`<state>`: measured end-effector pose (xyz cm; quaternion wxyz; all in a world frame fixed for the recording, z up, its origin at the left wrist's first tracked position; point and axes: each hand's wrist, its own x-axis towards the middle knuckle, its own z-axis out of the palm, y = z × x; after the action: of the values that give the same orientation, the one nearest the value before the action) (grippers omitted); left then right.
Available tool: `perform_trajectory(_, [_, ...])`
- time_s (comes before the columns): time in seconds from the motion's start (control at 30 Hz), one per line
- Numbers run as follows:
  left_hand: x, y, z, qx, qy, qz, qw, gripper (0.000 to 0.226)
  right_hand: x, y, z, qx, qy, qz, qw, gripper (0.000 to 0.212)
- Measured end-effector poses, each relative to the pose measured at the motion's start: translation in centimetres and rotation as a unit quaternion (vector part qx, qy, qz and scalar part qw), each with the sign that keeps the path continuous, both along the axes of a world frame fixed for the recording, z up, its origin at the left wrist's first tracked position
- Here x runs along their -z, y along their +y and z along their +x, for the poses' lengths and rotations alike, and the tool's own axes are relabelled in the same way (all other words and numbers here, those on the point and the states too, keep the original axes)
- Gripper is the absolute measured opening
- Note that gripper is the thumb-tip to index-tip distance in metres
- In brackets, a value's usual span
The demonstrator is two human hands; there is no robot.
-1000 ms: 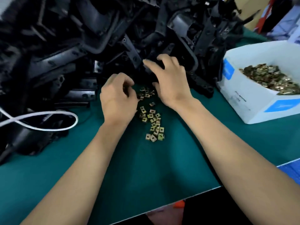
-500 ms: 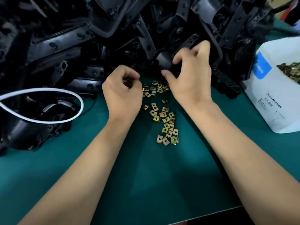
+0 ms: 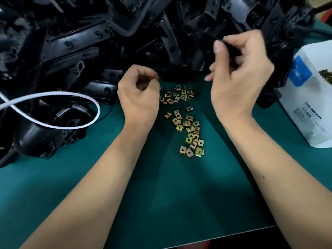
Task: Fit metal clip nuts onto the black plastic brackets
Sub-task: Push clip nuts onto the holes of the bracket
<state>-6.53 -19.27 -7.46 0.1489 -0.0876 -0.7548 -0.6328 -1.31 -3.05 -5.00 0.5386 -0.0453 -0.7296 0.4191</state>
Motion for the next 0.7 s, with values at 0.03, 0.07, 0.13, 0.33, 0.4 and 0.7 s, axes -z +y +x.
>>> perform_trajectory(0.03, [-0.1,-0.1,0.1,0.008,0.009,0.009,1.000,0.015,-0.4,-0.2,0.3,-0.027,0.031,-0.001,0.999,0.006])
perform_trajectory(0.07, [-0.4,-0.2,0.3,0.013,0.036,-0.002,0.999,0.016,-0.8,-0.5,0.6,-0.059,0.057,0.004,0.997,0.008])
perform_trajectory(0.13, [-1.0,-0.5,0.5,0.021,0.127,-0.060,0.990,0.027,-1.7,-0.9,0.9,-0.143,0.079,-0.006,0.987,0.012])
perform_trajectory(0.33, [-2.7,-1.6,-0.6,0.056,0.345,-0.190,0.918,0.087,-1.8,-2.1,1.3,-0.400,-0.101,-0.270,0.870,0.015])
perform_trajectory(0.4, [-2.9,-2.0,-0.7,0.137,0.294,-0.146,0.935,0.079,-1.4,-1.8,1.1,-0.403,-0.147,-0.281,0.859,0.016])
perform_trajectory(0.7, [-2.0,-5.3,-2.7,0.240,-0.033,-0.031,0.970,0.069,0.9,-0.8,0.3,-0.258,-0.387,0.133,0.875,0.032])
